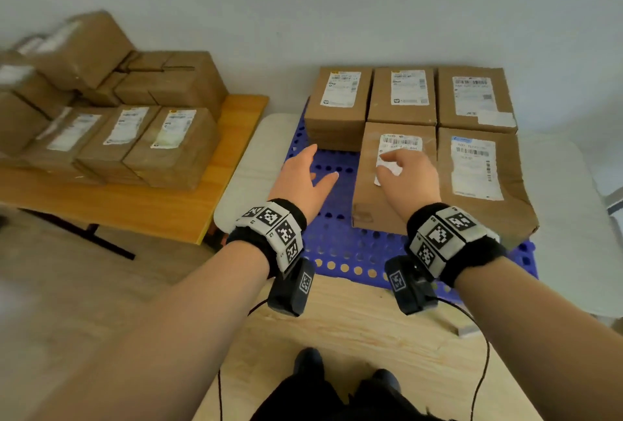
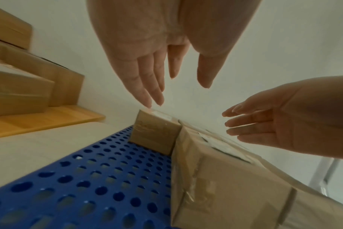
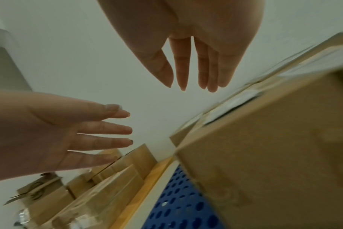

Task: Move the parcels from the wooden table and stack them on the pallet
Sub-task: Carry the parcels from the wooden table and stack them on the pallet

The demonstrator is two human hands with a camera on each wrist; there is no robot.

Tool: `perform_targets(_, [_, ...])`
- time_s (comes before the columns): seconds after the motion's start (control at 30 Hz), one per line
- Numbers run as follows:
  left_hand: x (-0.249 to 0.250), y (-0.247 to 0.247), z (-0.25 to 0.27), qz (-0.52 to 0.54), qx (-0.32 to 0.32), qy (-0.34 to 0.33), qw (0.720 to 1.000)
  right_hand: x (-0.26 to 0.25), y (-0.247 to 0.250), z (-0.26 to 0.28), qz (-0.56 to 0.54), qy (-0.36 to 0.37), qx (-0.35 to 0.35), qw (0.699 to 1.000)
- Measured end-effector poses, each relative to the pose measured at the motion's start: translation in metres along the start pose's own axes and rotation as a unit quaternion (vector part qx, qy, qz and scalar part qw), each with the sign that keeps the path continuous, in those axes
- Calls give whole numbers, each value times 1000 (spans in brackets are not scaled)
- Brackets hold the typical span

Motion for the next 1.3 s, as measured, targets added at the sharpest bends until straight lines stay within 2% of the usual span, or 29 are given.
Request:
perform_targets(0.17, [-15, 61, 12, 22, 47, 4, 999, -63, -29, 8, -42, 48, -37, 997])
perform_targets(0.33, [-41, 130, 19, 19, 75, -8, 997, -143, -57, 17, -40, 100, -38, 993])
perform_targets(0.63, [-103, 330, 35, 9, 151, -29, 988, -320, -147, 40, -102, 138, -39, 984])
perform_targets(0.8, [-130, 417, 31, 4, 188, -24, 982, -395, -183, 45, -135, 146, -51, 979])
perform_targets(1.07, [-152, 509, -22, 22, 238, -21, 971, -480, -222, 1, -167, 145, -52, 974])
perform_targets(1.3, [-165, 575, -117, 2, 250, -16, 968, -548, -269, -89, -225, 119, -66, 965])
Point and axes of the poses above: each hand's wrist, its own z-axis away from the middle knuckle, its own y-axis out of the back of the hand, x = y × z, the point moved 6 cm from there along -z, towards the middle knuckle, and after that the axes turned 14 degrees about z, right-handed, at the moved point
